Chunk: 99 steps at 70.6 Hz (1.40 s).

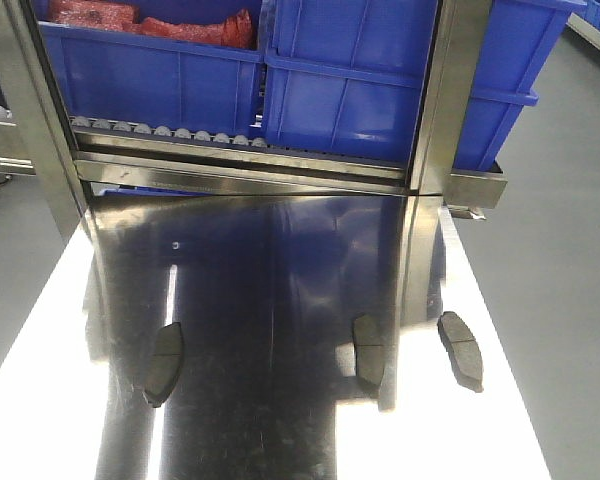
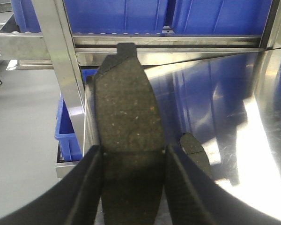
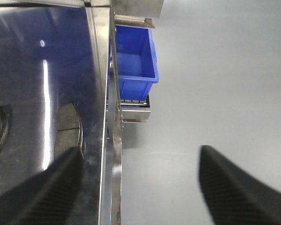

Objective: Move and align brake pads A on conveyor

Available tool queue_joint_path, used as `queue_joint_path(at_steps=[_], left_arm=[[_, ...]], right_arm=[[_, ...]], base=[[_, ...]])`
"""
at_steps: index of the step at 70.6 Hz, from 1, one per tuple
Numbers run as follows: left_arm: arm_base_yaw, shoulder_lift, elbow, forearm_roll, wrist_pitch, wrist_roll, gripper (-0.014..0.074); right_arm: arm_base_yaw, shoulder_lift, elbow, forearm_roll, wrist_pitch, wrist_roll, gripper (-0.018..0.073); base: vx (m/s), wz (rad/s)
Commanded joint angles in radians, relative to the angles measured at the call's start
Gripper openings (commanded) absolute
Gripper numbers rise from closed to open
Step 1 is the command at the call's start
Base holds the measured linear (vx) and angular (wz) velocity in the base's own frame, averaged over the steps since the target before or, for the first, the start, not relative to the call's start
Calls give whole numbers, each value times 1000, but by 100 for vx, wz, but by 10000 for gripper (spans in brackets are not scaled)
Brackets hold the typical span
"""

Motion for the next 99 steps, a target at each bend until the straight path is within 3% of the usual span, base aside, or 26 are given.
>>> queue_joint_path(at_steps=[1,8,18,28,38,46,54,71,99], left_arm=[[-7,5,-29,-14,-101,2,146],[-7,5,-29,-14,-101,2,146],[-7,5,-29,-14,-101,2,146],[-7,5,-29,-14,-101,2,146],[-7,5,-29,-14,-101,2,146],[-7,5,-29,-14,-101,2,146],[-7,5,-29,-14,-101,2,146],[-7,5,-29,-14,-101,2,146],[-7,5,-29,-14,-101,2,146]], right_arm=[[-6,26,-37,17,-60,-13,694],[-6,127,-69,61,-15,-44,722],[-6,326,-171,129,35,-118,707],[-1,511,-288,163,93,-127,685],[85,661,-395,131,131,-106,678],[171,787,-488,34,171,9,671],[217,898,-582,-18,266,50,659],[236,1096,-711,23,328,38,623],[236,1170,-723,24,332,15,532]], base=[[0,0],[0,0],[0,0],[0,0],[0,0],[0,0],[0,0],[0,0],[0,0]])
